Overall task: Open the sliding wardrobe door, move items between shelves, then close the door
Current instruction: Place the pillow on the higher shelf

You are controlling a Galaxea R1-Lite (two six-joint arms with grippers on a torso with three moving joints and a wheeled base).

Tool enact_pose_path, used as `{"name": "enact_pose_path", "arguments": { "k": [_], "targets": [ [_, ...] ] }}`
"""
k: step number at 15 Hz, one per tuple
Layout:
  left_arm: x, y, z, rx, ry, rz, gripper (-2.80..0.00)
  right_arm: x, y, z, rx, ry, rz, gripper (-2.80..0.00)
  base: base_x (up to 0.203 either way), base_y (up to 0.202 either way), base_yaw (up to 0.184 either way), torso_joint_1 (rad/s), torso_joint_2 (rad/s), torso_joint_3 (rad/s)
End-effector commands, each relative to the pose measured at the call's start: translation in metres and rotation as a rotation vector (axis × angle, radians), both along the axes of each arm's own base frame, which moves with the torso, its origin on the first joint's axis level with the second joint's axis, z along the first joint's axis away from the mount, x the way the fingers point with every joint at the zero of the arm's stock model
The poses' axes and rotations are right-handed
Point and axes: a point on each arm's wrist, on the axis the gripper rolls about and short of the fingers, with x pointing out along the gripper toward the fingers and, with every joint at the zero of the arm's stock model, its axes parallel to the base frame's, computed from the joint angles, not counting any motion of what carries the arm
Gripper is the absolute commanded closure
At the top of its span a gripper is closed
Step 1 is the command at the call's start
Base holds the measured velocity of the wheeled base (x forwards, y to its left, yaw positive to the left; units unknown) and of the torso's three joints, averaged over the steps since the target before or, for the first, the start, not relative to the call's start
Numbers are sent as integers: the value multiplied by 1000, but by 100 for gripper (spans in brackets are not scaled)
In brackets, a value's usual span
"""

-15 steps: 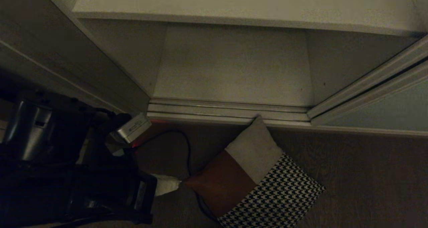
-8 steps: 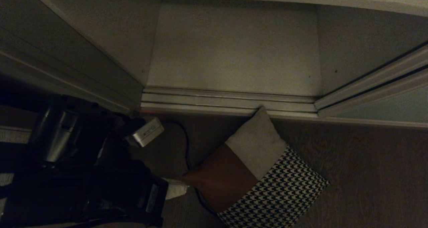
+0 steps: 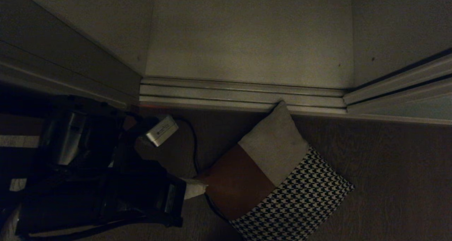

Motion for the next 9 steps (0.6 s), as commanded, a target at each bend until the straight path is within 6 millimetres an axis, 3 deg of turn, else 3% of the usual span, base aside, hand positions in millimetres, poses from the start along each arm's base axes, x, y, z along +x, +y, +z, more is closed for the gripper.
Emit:
{"name": "enact_pose_path", "arguments": {
  "k": [1, 9],
  "targets": [
    [3, -5, -7, 15, 25, -6, 0, 0, 0, -1, -1, 3, 1, 0, 0, 0, 0, 3, 11, -200],
    [8, -18, -20, 52, 66, -26, 0, 0, 0, -1, -1, 3, 1, 0, 0, 0, 0, 3, 3, -200]
  ]
}}
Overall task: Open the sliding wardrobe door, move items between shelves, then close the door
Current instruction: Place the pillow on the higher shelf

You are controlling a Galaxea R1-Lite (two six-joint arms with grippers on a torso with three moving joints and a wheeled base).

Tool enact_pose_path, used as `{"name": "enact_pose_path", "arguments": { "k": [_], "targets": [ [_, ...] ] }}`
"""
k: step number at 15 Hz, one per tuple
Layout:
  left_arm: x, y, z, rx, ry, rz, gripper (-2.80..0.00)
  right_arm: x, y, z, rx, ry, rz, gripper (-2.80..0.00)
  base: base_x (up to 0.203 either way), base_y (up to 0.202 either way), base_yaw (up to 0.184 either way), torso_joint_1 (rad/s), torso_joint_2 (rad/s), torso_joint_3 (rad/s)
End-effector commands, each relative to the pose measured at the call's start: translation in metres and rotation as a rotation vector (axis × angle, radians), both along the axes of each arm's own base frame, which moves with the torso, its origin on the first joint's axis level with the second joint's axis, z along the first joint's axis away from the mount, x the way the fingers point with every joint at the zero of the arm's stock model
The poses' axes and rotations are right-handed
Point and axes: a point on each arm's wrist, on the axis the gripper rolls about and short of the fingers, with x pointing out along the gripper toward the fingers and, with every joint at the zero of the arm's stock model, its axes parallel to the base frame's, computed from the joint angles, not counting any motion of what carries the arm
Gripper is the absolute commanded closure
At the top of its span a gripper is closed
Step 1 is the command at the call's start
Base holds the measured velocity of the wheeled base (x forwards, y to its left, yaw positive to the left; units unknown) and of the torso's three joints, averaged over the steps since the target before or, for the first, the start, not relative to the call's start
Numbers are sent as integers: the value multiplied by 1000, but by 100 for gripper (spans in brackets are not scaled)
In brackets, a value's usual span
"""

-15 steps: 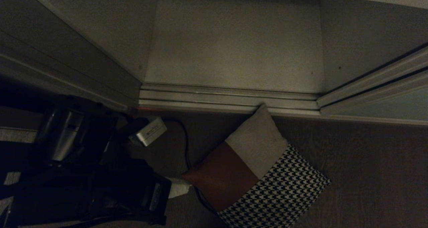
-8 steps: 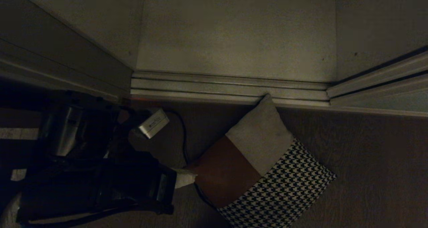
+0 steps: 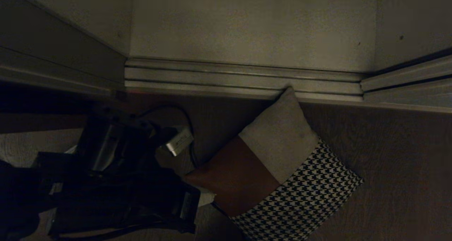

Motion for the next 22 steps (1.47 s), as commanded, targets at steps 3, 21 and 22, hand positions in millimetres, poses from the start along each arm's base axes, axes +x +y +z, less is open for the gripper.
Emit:
{"name": "enact_pose_path", "arguments": {
  "k": [3, 21, 22],
  "targets": [
    [5, -5, -9, 24, 31, 1, 0, 0, 0, -1, -1, 3, 1, 0, 0, 0, 0, 3, 2, -115],
    [85, -19, -88, 296, -456, -93, 0, 0, 0, -1, -1, 3, 1, 0, 0, 0, 0, 0, 0, -2],
    [90, -21, -95, 300, -452, -99, 0, 0, 0, -1, -1, 3, 1, 0, 0, 0, 0, 0, 0, 0]
  ]
}}
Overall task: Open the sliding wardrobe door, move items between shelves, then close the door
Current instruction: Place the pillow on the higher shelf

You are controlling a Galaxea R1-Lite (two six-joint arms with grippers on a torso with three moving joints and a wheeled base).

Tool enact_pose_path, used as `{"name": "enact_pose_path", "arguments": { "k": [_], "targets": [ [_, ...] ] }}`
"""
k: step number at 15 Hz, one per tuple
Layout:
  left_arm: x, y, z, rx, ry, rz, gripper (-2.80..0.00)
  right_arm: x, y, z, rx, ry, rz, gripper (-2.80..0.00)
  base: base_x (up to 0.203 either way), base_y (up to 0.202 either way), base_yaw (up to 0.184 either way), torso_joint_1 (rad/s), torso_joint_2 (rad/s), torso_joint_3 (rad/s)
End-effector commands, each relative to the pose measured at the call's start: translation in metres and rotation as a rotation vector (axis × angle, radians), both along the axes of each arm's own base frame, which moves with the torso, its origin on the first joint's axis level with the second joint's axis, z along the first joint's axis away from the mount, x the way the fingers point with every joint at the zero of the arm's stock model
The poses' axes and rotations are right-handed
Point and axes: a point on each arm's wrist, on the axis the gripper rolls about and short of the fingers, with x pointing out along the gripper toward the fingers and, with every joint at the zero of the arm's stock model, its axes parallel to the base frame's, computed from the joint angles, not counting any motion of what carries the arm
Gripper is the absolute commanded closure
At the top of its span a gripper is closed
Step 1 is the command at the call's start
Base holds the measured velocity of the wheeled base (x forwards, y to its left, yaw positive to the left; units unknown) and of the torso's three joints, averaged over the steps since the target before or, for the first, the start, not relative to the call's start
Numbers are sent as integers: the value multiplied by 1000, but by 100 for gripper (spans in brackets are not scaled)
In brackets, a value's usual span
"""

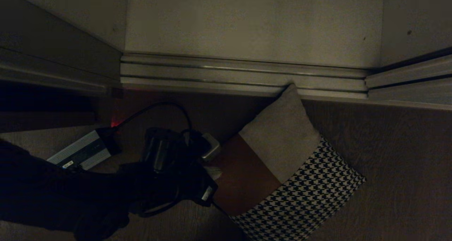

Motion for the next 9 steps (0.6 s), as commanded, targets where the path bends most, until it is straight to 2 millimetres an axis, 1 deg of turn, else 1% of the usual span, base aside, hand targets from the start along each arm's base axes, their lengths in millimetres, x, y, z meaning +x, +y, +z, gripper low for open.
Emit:
{"name": "enact_pose_path", "arguments": {
  "k": [1, 2, 4, 6, 9],
  "targets": [
    [15, -2, -25, 25, 32, 3, 0, 0, 0, -1, -1, 3, 1, 0, 0, 0, 0, 0, 0, 0],
    [22, -4, -30, 18, 18, 6, -280, 0, 0, -1, -1, 3, 1, 0, 0, 0, 0, 0, 0, 0],
    [35, -4, -25, 4, -37, 15, -280, 0, 0, -1, -1, 1, 1, 0, 0, 0, 0, 0, 0, 0],
    [39, -3, -28, 51, -77, -5, -280, 0, 0, -1, -1, 3, 1, 0, 0, 0, 0, 0, 0, 0],
    [50, 3, -17, 44, -200, 2, -280, 0, 0, -1, -1, 3, 1, 0, 0, 0, 0, 0, 0, 0]
  ]
}}
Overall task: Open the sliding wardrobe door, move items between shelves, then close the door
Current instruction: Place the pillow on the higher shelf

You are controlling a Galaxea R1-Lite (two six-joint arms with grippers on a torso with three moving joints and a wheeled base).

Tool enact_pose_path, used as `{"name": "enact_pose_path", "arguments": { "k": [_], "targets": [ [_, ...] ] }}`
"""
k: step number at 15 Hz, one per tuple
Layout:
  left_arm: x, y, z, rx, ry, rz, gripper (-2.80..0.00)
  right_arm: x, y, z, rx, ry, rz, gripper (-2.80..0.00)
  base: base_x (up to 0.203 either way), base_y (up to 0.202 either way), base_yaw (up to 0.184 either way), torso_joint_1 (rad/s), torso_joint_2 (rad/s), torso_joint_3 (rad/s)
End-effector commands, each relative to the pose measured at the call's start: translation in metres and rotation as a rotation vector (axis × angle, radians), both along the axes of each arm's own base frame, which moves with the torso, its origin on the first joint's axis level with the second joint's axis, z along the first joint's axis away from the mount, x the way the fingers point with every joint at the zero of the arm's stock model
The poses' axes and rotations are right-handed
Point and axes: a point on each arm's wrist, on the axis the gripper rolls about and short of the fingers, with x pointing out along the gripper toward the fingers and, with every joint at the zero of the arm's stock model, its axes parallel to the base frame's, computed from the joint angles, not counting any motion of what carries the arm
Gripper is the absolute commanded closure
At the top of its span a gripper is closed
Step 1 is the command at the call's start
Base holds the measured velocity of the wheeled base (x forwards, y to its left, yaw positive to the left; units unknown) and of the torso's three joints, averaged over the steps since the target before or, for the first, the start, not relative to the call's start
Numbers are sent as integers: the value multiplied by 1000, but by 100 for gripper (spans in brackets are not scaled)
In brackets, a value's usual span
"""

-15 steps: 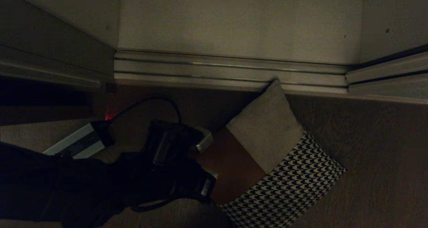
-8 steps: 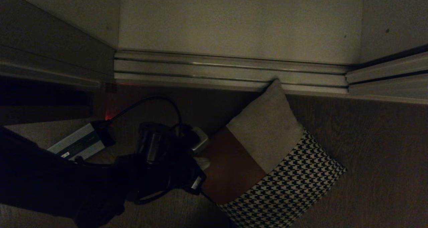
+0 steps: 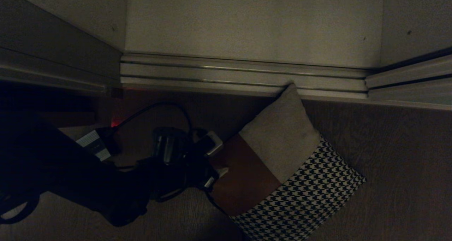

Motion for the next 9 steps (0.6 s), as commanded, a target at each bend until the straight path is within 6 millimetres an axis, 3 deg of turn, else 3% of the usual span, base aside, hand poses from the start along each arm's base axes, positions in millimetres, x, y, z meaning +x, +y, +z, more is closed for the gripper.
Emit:
{"name": "enact_pose_path", "arguments": {
  "k": [1, 7, 9],
  "targets": [
    [11, 4, 6, -15, -56, 11, -280, 0, 0, -1, -1, 2, 0, 0, 0, 0, 0, 0, 0, 0],
    [35, 2, -17, 39, 36, -77, -280, 0, 0, -1, -1, 3, 0, 0, 0, 0, 0, 0, 0, 0],
    [41, 4, -23, 47, 175, -135, -280, 0, 0, -1, -1, 3, 0, 0, 0, 0, 0, 0, 0, 0]
  ]
}}
